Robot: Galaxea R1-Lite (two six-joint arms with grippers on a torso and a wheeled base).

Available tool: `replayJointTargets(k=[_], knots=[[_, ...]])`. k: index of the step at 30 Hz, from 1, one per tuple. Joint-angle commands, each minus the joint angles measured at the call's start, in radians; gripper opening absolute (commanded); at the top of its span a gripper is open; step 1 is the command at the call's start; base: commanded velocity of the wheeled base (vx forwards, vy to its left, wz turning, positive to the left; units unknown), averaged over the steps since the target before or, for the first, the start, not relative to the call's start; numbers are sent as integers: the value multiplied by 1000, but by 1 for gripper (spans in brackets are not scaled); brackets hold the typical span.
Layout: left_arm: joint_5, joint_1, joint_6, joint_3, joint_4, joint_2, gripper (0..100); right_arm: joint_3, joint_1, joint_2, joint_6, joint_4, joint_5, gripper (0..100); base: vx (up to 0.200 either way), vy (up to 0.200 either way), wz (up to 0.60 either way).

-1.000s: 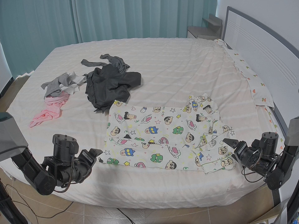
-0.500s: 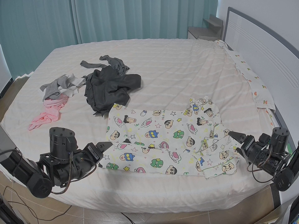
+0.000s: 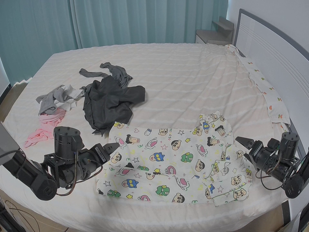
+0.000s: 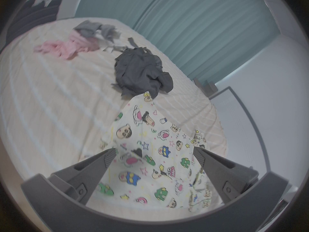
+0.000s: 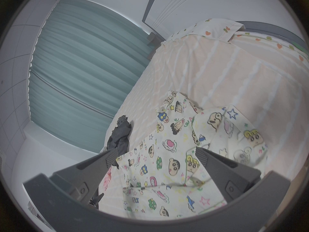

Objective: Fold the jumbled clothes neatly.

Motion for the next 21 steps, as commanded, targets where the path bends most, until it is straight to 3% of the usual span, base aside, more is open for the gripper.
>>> replayJointTargets(k=[1, 3, 5, 6, 7, 13, 21], knots=[[15, 50, 103, -62, 2, 74, 100, 7, 7, 5, -8, -1, 0, 100, 0, 0, 0], [17, 67, 138, -86, 11, 95, 100, 8, 14, 5, -8, -1, 0, 100, 0, 0, 0], [17, 120, 258, -163, 88, 140, 100, 11, 21, 5, -9, -1, 0, 100, 0, 0, 0], [17, 120, 258, -163, 88, 140, 100, 11, 21, 5, -9, -1, 0, 100, 0, 0, 0], [15, 151, 330, -231, 172, 163, 100, 13, 26, 6, -9, -1, 0, 100, 0, 0, 0], [-6, 183, 500, -422, 391, 269, 100, 18, 29, 17, -9, -1, 0, 100, 0, 0, 0], [-34, 172, 540, -611, 393, 468, 100, 24, 35, 32, -26, -4, -3, 100, 0, 0, 0]])
